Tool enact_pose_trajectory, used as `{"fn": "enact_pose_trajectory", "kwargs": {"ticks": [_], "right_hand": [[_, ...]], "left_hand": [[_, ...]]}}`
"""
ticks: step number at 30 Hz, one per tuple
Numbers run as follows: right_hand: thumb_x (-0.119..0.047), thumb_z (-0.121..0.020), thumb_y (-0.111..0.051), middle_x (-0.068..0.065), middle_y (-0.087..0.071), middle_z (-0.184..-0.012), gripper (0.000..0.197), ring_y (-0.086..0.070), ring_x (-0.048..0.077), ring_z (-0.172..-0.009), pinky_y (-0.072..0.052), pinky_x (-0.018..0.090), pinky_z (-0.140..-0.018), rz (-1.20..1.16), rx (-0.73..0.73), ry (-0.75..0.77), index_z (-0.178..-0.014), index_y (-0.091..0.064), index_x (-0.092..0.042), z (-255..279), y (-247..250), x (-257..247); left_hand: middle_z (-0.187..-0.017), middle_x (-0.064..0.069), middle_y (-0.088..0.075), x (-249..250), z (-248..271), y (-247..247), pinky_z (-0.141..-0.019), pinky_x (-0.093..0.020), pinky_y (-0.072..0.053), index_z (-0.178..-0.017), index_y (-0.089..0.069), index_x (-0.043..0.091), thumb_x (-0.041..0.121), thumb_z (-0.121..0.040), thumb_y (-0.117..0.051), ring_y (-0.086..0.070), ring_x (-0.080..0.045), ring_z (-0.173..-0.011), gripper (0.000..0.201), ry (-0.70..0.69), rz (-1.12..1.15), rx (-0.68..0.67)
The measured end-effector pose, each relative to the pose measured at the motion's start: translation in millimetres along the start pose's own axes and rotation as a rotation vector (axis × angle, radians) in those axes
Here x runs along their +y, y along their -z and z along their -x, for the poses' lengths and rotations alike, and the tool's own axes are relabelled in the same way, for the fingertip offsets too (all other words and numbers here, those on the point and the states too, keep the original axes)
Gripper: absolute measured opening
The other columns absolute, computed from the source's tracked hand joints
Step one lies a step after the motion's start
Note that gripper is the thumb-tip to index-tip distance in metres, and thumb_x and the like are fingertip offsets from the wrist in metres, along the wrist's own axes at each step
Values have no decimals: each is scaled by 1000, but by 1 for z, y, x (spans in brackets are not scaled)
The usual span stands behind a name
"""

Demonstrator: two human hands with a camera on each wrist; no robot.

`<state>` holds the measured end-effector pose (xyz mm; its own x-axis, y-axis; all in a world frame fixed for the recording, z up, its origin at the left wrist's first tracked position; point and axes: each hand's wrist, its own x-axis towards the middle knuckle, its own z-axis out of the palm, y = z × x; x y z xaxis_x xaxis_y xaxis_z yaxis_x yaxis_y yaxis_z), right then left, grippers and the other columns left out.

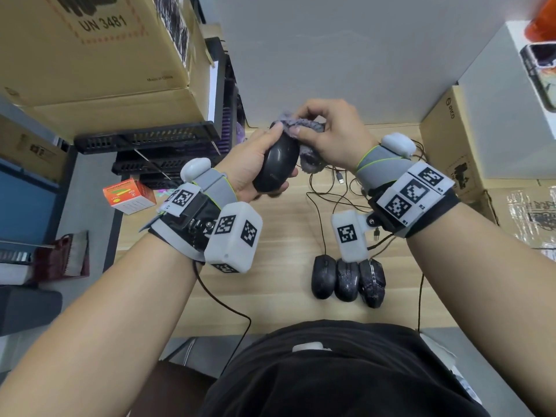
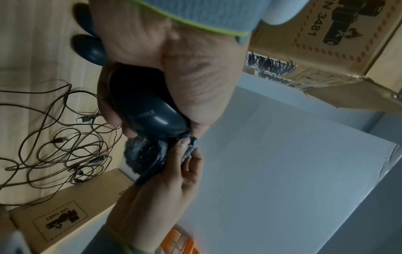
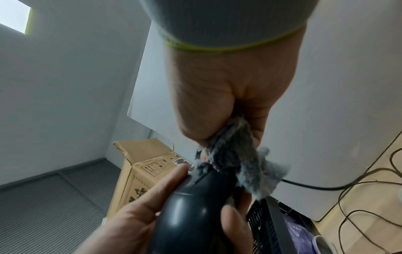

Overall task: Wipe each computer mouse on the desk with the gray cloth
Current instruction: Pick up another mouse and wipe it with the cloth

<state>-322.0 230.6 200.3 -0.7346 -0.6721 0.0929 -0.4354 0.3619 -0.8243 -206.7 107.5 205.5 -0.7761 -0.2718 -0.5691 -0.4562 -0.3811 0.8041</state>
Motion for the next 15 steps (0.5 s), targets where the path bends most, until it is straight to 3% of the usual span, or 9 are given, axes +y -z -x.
{"fn": "enact_pose_trajectory", "kwargs": {"ticks": [3,6,8,10,13,15], "right_hand": [[-24,-87,-67,-19,-55,-67,6,-51,-4,-60,-29,0,-59,60,84,-71,-90,-69,-20,-4,1,5],[-27,-89,-64,-15,-59,-71,11,-50,7,-69,-35,8,-62,78,93,-72,-93,-67,-17,2,-6,5],[-27,-88,-64,-5,-63,-79,13,-55,16,-76,-39,22,-67,75,83,-91,-90,-63,-14,8,-10,9],[-26,-87,-66,-2,-64,-79,13,-57,20,-78,-45,31,-71,69,41,-68,-84,-59,-16,17,-13,7],[-16,-82,-74,-3,-61,-68,19,-60,27,-59,-52,35,-53,-152,-166,13,-76,-56,-14,32,-21,-4],[-17,-76,-80,2,-64,-70,21,-63,27,-60,-52,31,-53,-123,-274,108,-72,-59,-18,33,-25,-9]], "left_hand": [[-90,-10,-69,-3,1,-4,-53,-29,-51,-129,-54,11,51,-101,-52,-71,-25,-68,48,12,-7,-8],[-95,-15,-68,-1,-3,-3,-49,-28,-49,-133,-54,6,50,-100,-53,-69,-26,-65,55,33,81,2],[-102,-16,-66,0,-6,1,-54,-31,-53,-134,-57,6,49,-100,-54,-66,-27,-73,55,33,168,23],[-106,-14,-67,2,-8,6,-60,-30,-54,-132,-60,8,48,-101,-53,-65,-26,-77,52,20,239,63],[-118,-15,-69,3,-13,12,-69,-33,-59,-133,-61,9,46,-102,-52,-70,-28,-91,50,17,335,65],[-119,-15,-70,2,-14,14,-79,-39,-60,-131,-62,9,47,-100,-54,-71,-29,-99,50,41,345,53]]}}
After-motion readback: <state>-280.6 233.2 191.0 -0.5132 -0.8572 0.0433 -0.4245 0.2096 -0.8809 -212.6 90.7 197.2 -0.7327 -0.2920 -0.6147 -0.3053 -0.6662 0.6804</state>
